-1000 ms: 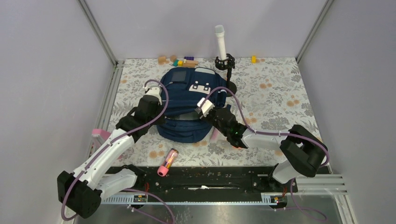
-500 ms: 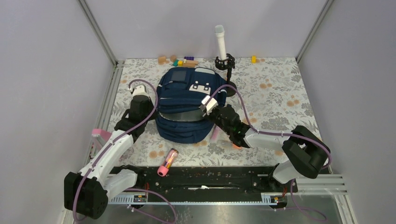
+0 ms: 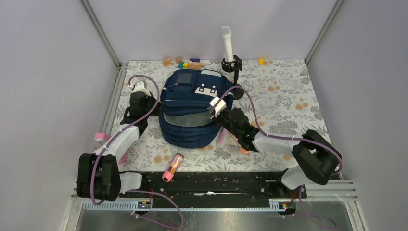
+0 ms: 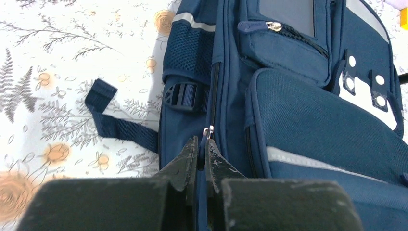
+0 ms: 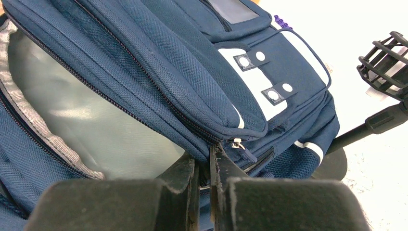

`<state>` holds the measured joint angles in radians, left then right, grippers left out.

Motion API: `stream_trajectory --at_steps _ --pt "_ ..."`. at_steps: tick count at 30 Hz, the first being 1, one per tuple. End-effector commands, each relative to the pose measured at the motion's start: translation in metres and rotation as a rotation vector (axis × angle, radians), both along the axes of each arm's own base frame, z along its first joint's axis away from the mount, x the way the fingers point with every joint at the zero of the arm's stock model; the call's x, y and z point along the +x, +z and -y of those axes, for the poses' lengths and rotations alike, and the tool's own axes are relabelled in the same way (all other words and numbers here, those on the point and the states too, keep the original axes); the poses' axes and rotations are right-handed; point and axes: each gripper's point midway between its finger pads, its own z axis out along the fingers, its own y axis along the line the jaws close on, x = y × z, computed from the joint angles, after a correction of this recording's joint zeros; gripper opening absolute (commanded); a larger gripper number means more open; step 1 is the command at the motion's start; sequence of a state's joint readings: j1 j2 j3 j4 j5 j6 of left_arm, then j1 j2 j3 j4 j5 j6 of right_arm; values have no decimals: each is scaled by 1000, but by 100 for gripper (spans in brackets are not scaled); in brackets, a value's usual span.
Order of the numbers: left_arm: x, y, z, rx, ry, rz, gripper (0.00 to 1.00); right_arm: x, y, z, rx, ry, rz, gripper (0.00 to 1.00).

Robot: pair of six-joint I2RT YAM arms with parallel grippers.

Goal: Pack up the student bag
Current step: Unzip the student bag at the center of the board.

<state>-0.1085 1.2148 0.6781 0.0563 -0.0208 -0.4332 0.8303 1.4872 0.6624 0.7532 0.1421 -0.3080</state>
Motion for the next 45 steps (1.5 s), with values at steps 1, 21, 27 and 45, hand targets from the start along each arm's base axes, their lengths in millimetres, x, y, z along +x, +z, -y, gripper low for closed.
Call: stream_trajectory --at_steps 1,21,27,45 --pt "43 30 -36 56 80 162 0 7 55 7 166 -34 84 0" --pt "109 16 -34 66 12 139 0 0 57 4 163 3 69 0" --pt "124 4 -29 46 -14 52 0 0 59 4 164 6 67 0" --pt "155 1 -28 -17 -47 -33 28 1 68 5 172 -6 63 0"
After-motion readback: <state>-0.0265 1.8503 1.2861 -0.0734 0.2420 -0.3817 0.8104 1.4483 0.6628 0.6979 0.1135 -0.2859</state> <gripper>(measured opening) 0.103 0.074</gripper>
